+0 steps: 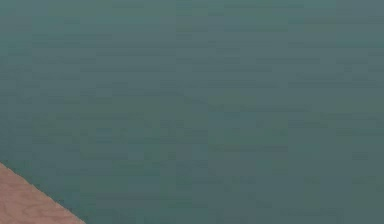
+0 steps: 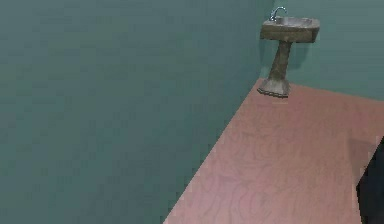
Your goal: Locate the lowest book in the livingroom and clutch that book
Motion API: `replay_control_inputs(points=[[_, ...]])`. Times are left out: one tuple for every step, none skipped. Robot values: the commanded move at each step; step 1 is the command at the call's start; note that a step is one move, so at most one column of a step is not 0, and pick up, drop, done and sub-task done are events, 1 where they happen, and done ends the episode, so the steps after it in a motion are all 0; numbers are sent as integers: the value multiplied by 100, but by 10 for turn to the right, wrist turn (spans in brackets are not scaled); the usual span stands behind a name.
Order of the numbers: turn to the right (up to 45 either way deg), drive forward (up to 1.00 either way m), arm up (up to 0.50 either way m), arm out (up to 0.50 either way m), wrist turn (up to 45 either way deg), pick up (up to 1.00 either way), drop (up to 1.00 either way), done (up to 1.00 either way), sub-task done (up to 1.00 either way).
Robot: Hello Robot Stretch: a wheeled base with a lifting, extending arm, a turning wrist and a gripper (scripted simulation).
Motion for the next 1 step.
replay_control_inputs(points=[[-450,0,0,0,0,0,0,0,0]])
